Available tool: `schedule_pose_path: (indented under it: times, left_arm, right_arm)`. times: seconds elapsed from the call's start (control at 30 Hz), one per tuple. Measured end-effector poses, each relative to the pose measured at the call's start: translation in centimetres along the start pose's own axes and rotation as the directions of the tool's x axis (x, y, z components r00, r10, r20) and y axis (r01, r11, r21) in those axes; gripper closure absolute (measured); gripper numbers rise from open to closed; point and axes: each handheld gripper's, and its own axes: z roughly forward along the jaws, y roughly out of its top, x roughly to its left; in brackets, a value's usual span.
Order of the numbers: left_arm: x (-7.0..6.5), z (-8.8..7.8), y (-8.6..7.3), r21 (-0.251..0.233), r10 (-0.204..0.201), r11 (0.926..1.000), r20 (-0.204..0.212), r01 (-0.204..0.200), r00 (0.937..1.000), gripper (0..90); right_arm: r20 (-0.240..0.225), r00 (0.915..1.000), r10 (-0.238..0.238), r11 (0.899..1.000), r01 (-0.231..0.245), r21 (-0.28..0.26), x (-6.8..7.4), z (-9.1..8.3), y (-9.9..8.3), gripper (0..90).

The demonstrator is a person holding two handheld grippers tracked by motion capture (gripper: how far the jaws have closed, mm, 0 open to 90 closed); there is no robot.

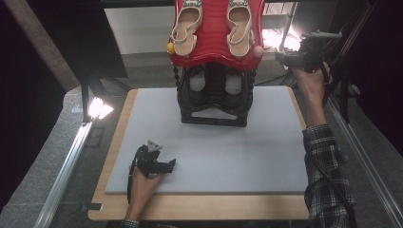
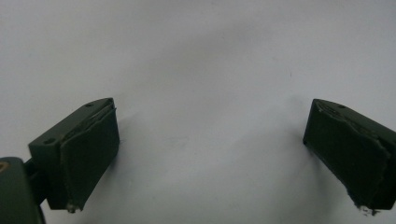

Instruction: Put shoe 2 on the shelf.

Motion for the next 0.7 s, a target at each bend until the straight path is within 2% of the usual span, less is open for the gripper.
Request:
schedule_pose_path:
  times: [0.37, 0.7]
  left_arm:
    - [0.0, 0.0, 0.0, 0.005, 0.003, 1.0000, 0.000, -0.003, 1.0000, 3.5]
    - [0.0, 0.0, 0.0, 0.005, 0.003, 1.0000, 0.000, -0.003, 1.0000, 3.5]
  right_arm:
    - [-0.023, 0.9997, 0.001, 0.999, 0.000, 0.054, -0.4, 1.2, -4.3, 8.5]
    - [-0.052, 0.9983, -0.026, 0.994, 0.031, 0.107, 0.6, 1.6, -8.6, 6.7]
